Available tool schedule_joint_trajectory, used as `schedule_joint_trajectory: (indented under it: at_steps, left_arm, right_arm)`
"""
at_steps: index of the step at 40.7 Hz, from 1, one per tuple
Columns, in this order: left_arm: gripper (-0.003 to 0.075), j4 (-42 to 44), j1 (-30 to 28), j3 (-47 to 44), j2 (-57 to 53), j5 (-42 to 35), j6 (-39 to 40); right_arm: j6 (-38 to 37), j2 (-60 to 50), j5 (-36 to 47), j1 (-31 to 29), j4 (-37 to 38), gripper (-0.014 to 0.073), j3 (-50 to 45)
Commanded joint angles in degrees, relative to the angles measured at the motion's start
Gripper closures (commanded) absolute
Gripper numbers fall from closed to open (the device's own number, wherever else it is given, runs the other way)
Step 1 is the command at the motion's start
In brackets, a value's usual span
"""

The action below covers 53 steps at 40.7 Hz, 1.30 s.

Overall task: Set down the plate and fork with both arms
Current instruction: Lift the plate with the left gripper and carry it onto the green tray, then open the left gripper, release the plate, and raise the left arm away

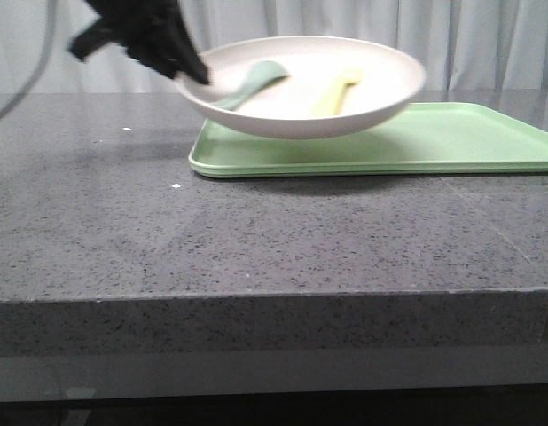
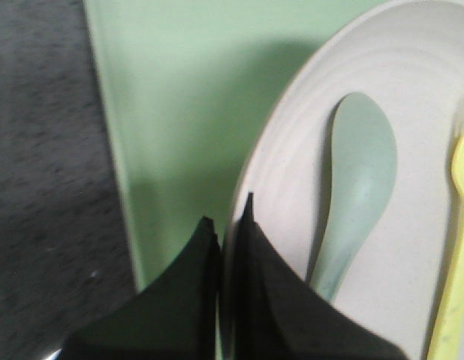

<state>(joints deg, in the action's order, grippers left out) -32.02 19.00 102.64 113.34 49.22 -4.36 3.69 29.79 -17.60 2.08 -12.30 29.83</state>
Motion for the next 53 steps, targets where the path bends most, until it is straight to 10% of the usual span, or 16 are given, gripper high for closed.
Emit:
schedule_joint_trajectory:
  at_steps: [1,36,53]
  left_arm:
    - [0.0739,-1.95,2.45,8.08,1.44,-0.84,4.36]
    - [0.0732,4.31,4.63,19.46,10.69,-1.07,21.99]
    - [0.0422,4.31,4.63,20.67,10.59,1.90,17.49]
  right_arm:
    - [0.22,0.48,3.97,0.04,0.38,0.0002,2.27]
    - [0.22,0.48,3.97,0.04,0.38,0.0002,2.27]
    - [0.22,0.48,3.97,0.04,0.38,0.0002,2.27]
